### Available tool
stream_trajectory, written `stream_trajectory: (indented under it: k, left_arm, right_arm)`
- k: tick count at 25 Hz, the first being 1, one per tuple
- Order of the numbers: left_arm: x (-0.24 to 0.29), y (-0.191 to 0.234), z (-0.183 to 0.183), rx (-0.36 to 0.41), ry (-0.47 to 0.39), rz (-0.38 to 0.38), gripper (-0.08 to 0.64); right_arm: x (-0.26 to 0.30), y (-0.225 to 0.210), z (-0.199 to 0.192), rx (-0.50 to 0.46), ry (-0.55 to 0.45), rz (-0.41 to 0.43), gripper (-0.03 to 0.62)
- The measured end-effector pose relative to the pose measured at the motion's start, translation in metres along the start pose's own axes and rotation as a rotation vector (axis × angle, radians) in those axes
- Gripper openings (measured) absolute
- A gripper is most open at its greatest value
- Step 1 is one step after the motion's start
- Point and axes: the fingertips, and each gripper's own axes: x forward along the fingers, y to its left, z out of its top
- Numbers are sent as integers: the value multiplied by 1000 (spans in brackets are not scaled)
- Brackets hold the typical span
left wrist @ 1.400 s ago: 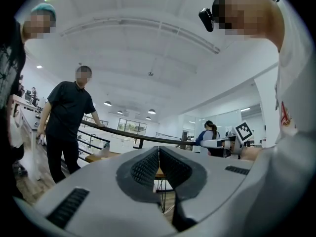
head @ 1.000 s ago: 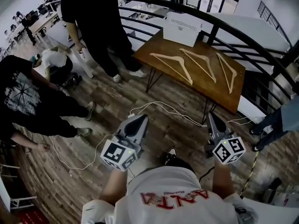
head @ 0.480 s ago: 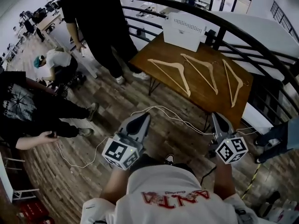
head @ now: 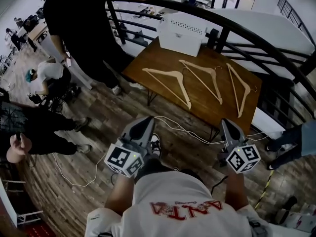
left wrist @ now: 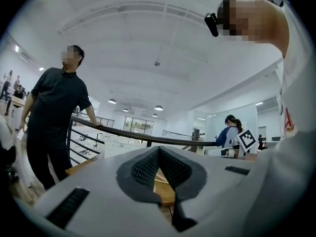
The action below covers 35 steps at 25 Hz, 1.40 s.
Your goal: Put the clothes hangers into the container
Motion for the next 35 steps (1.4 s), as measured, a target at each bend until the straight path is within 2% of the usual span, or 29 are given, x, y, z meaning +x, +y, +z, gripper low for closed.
stream_trajectory:
  k: [4,11,13,18,21,25,30,35]
  left_arm:
    - [33,21,0,-11,7,-24,9]
    - [64,20,27,-6,-6,-66,9]
    - [78,47,31,-28,-4,-73,9]
    - [122,154,34,-52,25,-86,9]
    - [141,205,35,-67,31,-103,9]
    - [171,251,29,-29,57,-121,9]
    - [236,284,25,-53,116,-142,9]
    - [263,276,19,-51,147,-140,9]
  right_arm:
    - [23,-18,0,-25,17,-44,2]
    - [31,-26,40,-73,24,-80,2]
    - [61,-25,44,-76,40,-87,2]
    - [181,-14,50,-101,67,-96,2]
    - [241,-3,50,-131,76,-95,2]
    - [296,-7,39,-144,95,-121,2]
    - [341,-55,34,-90,145,-173,2]
    - [338,-87,30,-83,177,-203,2]
